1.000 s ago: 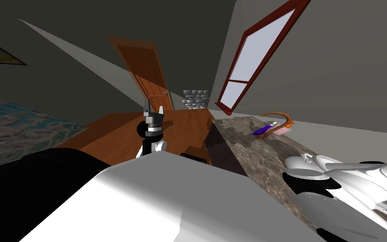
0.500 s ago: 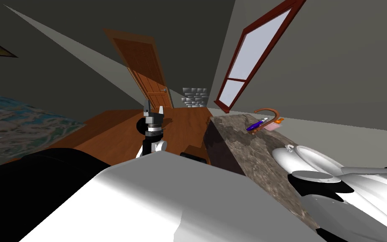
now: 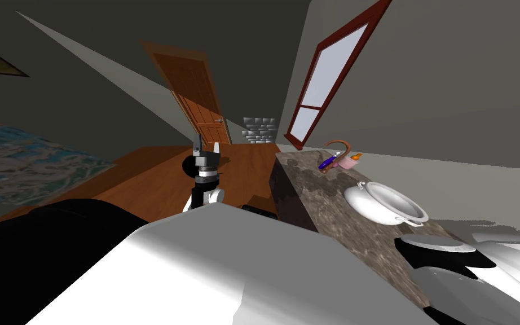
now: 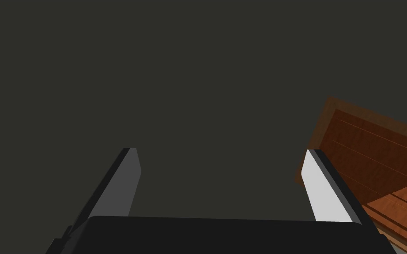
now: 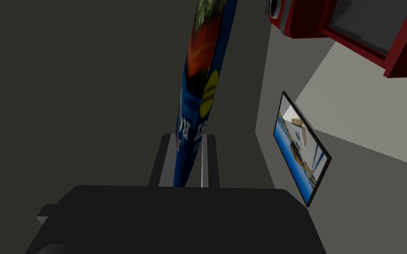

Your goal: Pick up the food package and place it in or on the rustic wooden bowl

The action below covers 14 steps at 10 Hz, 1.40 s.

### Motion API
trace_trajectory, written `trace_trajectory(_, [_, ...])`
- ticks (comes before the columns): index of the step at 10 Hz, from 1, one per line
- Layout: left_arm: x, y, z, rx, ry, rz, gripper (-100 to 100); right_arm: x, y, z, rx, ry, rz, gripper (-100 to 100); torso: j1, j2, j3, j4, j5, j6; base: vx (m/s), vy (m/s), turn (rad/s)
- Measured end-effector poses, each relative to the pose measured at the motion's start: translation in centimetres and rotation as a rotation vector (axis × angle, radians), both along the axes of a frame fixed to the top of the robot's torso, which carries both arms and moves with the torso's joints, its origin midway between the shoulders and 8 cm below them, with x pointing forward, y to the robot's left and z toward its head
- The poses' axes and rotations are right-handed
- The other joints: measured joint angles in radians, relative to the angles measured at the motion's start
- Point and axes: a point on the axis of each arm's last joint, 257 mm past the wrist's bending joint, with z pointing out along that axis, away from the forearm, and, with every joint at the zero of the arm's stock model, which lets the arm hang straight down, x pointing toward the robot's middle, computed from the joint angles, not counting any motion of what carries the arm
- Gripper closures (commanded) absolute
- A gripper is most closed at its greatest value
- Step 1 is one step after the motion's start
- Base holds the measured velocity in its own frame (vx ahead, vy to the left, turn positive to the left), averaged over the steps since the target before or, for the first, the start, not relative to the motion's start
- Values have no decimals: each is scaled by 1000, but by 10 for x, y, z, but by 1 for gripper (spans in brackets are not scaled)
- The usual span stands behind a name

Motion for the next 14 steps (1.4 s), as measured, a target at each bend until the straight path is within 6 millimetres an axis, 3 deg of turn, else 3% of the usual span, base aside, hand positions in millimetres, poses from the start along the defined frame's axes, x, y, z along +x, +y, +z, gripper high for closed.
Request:
trace_trajectory(2, [0,0,0,0,0,0,0,-8,1,-1,31,23,-18,100,0,-1,0,0,1,0,-99,-141,-4])
trace_trajectory(3, [0,0,0,0,0,0,0,-9,1,0,32,25,-20,-100,7,-5,-3,-1,1,-1,-13,-18,-5])
trace_trajectory(7, [0,0,0,0,0,0,0,-9,1,0,32,25,-20,-100,15,-12,-7,-3,4,-2,-2,-2,0])
trace_trajectory(8, [0,0,0,0,0,0,0,-9,1,0,32,25,-20,0,15,-12,-7,-3,4,-2,0,0,0])
trace_trajectory(9, [0,0,0,0,0,0,0,-9,1,0,32,25,-20,-100,15,-12,-8,-3,4,-2,-11,-2,65])
trace_trajectory(14, [0,0,0,0,0,0,0,-13,-1,30,37,27,-38,-100,15,-12,-7,-3,4,-2,-16,-5,48])
